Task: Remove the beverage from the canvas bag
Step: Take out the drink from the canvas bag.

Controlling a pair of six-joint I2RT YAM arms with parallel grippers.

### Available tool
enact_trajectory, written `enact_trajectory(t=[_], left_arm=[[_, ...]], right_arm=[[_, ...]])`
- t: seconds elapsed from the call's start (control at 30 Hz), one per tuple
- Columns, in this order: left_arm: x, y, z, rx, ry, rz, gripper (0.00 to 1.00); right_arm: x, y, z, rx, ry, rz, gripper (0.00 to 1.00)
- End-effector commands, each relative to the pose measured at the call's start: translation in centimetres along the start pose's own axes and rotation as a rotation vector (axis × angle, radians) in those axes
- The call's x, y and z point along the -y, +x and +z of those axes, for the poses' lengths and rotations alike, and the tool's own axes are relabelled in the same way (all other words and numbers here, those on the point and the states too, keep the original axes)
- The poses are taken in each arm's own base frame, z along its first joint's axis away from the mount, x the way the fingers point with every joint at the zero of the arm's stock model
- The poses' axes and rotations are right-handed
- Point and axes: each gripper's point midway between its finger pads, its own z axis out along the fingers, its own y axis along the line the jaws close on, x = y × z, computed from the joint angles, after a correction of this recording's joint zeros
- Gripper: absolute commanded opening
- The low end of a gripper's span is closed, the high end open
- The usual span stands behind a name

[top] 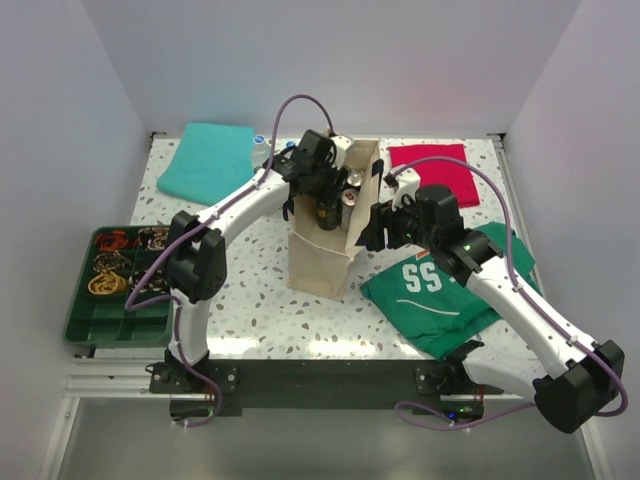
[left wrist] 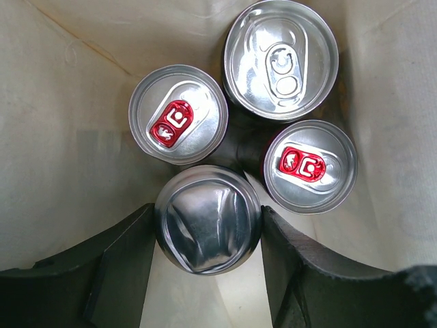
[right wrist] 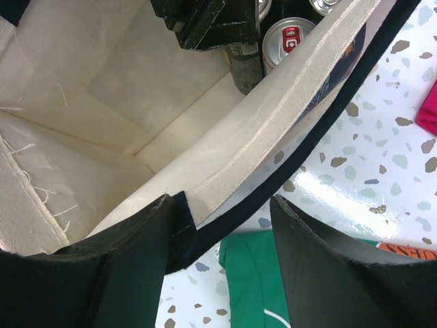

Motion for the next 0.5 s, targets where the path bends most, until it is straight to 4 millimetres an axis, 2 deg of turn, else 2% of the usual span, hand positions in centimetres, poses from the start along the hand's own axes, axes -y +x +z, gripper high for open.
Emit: enact_trajectory(t=[0.0, 0.47], left_arm=[[0.9, -2.3, -2.0, 0.062, 0.061, -0.013, 0.00], [1.7, -6.9, -7.2, 0.143, 0.101, 0.043, 0.00]], right_arm=[[-0.1, -0.2, 0.3, 0.011, -0.005, -0.017, 0.62], [-0.6, -0.5, 0.4, 0.022, -0.034, -0.001, 0.62]])
